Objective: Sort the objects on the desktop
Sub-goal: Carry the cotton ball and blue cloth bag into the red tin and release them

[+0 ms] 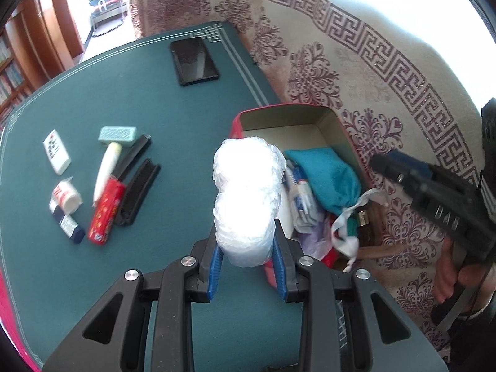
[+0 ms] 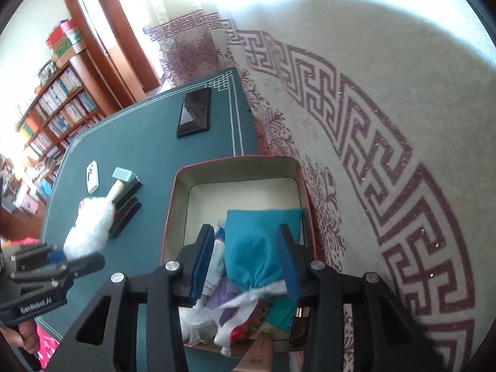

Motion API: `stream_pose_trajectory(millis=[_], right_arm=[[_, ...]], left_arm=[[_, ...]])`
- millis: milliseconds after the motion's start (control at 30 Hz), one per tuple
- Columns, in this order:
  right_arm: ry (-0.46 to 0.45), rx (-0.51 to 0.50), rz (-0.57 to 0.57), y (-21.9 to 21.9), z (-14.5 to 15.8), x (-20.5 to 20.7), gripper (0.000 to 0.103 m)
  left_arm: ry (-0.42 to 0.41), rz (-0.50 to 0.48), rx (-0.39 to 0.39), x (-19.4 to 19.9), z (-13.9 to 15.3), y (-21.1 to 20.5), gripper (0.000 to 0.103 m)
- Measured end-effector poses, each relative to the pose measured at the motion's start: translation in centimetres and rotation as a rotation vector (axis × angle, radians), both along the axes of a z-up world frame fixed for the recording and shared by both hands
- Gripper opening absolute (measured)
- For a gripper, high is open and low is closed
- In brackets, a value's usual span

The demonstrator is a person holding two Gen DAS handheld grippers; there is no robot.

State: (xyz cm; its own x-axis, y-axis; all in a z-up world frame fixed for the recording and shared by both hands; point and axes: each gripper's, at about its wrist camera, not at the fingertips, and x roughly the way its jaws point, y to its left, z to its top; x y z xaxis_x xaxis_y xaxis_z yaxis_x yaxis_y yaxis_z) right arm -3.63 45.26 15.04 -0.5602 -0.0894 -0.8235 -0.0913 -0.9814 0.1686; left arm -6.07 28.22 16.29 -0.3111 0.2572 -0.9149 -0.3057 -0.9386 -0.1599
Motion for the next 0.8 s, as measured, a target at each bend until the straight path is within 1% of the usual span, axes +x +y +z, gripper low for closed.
stream_pose_trajectory(millis=[67, 267, 300, 333, 367, 400, 433, 500, 667, 800], right_arm=[[-0.005, 0.010, 0.018, -0.3, -0.1, 0.3, 0.046], [-0.015, -0.005, 0.041, -0.8, -0.4, 0.8, 0.046], [-0.016, -0.005, 0.042, -0.9, -0.4, 0.9, 0.046], [-0.019, -0.007, 0.042, -0.8, -0.5, 0.9, 0.046], [-0.021, -0.010, 0.041, -0.8, -0.5, 0.9, 0.046], [-0.022, -0.012, 0.040, -0.7, -0.6, 0.9, 0.046], [-0.022, -0.013, 0.038, -0.7, -0.7, 1.0, 0.046], [-0.022, -0.015, 0.035, -0.6, -0.7, 1.0, 0.046], [-0.027, -0.029, 0.026, -0.6, -0.8, 0.8, 0.046], [-0.045, -0.057, 0.019, -0.7, -1.5, 0.5, 0.046]], left_arm=[[0.002, -0.017, 0.002, -0.4, 0.2, 1.0, 0.031], [0.007, -0.051, 0.034, -2.2, 1.3, 4.1, 0.032], [0.004, -0.061, 0.040, -2.5, 1.6, 4.7, 0.035], [0.002, -0.069, 0.043, -2.7, 1.9, 5.2, 0.046], [0.004, -0.076, 0.046, -2.9, 2.2, 5.6, 0.053], [0.012, -0.076, 0.046, -3.0, 2.4, 5.9, 0.066], [0.025, -0.071, 0.048, -3.0, 2.7, 6.0, 0.071], [0.033, -0.068, 0.059, -3.1, 2.9, 5.8, 0.072], [-0.023, -0.027, 0.055, -3.6, 1.5, 4.7, 0.072], [-0.046, 0.012, 0.037, -3.2, 0.5, 3.2, 0.072]])
